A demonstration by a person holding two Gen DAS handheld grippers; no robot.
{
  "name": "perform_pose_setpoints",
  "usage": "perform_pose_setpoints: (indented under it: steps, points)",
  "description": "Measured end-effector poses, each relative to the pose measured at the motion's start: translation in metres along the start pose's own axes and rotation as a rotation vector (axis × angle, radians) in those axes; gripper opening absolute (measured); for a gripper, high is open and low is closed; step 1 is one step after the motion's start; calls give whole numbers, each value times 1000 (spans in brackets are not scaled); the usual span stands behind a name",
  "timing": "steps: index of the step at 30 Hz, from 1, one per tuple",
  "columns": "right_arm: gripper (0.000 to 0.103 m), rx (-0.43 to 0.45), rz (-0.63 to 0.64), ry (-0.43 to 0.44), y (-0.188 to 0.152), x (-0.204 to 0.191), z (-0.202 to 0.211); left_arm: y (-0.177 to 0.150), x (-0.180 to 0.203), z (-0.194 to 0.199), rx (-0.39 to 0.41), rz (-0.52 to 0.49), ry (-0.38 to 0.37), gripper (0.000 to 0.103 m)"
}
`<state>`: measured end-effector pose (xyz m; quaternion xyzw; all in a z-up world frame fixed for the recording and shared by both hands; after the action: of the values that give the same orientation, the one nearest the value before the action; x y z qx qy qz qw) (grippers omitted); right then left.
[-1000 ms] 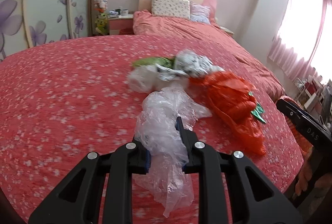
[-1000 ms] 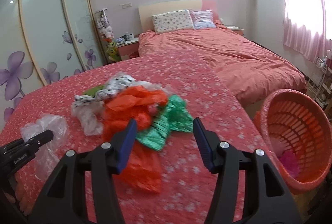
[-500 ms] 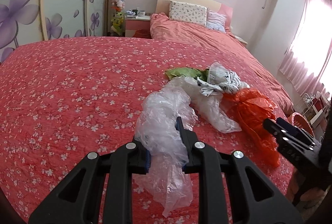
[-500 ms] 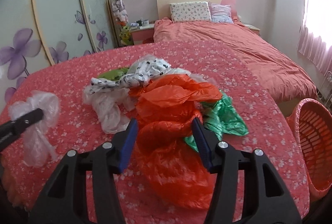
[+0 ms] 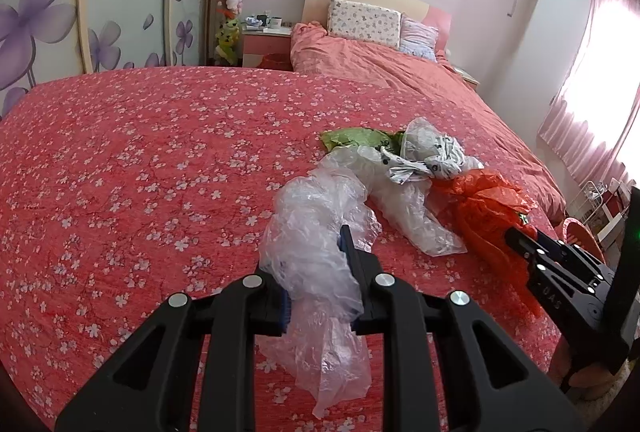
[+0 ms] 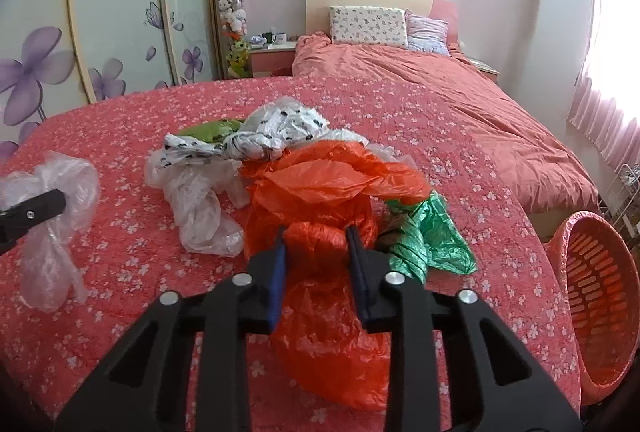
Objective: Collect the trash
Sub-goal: 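Close the right tool on the orange-red bag while the left tool holds the clear bag, then carry both bags over the orange basket and open both tools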
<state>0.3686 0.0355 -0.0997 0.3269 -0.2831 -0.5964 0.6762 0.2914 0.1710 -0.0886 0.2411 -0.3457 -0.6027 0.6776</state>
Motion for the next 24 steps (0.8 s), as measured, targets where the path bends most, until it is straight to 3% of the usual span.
perform_pose_setpoints:
  steps: [9, 24]
  points:
    - [26, 74, -51, 69, 17, 6, 42, 5, 18, 8, 18, -23, -19, 21]
    - [26, 196, -154, 70, 40, 51, 100, 18, 65, 17, 50, -86, -74, 21]
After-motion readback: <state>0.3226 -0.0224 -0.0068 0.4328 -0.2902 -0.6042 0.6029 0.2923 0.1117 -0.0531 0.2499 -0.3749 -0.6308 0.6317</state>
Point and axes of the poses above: each gripper's, at about its wrist camera, not at the fingertips, and z roughly against the way its jaws point, x to its right, y to its top, the point moved 10 cm from there along -z, roughly the way its jaws point, and after that the axes turned 2 degrees about x, right-handed, at the moved point
